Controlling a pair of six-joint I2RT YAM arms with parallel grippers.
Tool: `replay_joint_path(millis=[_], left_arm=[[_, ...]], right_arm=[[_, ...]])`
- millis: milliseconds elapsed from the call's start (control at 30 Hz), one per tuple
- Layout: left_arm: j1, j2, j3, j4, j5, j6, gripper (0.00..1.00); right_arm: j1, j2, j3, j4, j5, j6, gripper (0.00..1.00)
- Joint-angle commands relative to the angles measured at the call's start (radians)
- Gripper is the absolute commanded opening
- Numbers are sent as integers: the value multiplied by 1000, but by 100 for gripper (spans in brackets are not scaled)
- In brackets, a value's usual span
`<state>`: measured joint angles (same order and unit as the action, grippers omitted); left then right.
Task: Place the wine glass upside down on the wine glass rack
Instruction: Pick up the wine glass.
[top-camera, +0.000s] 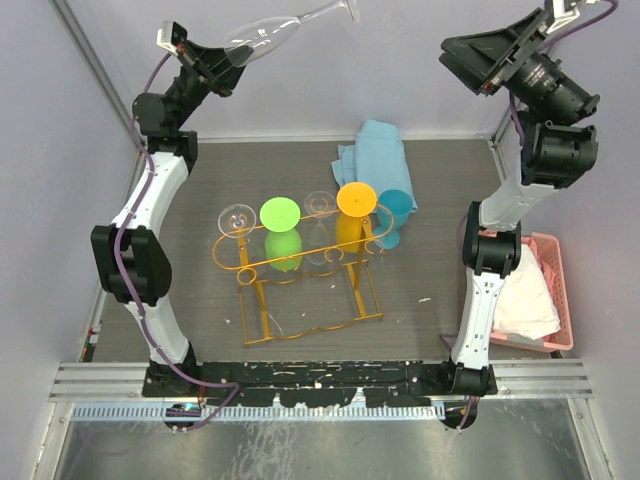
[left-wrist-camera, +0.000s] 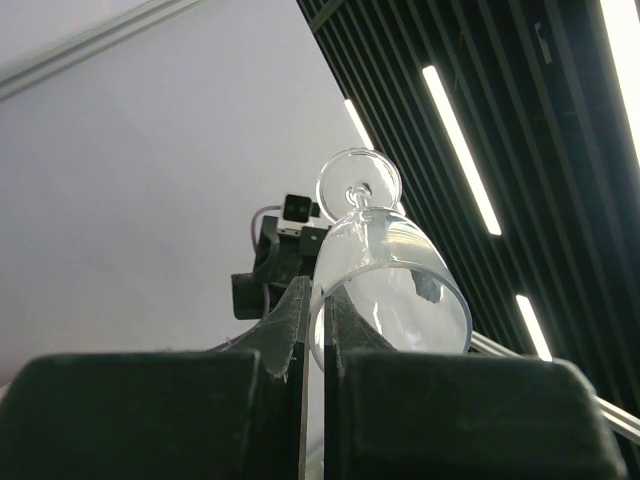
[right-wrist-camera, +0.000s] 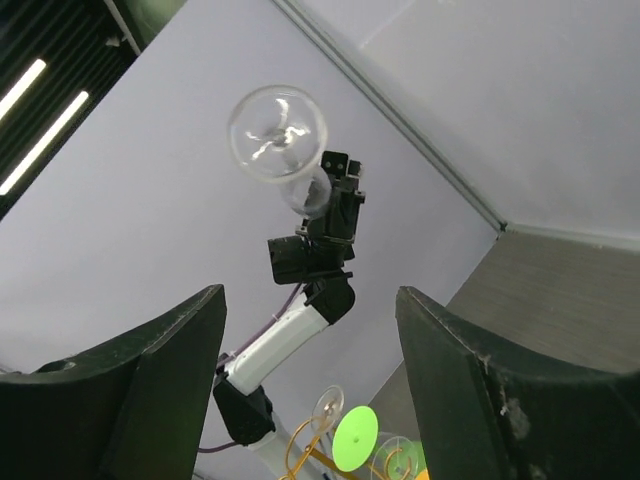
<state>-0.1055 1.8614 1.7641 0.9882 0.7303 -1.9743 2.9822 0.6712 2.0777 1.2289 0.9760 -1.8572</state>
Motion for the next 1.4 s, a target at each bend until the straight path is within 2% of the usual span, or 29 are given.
replay_joint_path(millis=[0,200,333,433,867,1367], left_arm=[[-6,-29,11,65,-10,2,0],[-5,-37,8,59,-11,8,0],[-5,-37,5,58,-14,8,0],[-5,-38,4,55,-17,8,0],[-11,-35,5,54,-15,9,0],[-14,-26,9,53,-17,8,0]], right_arm=[[-7,124,-31,-86,-112,-95,75],[-7,318,28,65,-301,-431,77],[-9,351,-86,162,-436,-587,78],[-12,369,-142,223,-498,-644,77],[-13,404,-120,196,-347,-508,78],[-12,335,-162,264,-372,-502,78]])
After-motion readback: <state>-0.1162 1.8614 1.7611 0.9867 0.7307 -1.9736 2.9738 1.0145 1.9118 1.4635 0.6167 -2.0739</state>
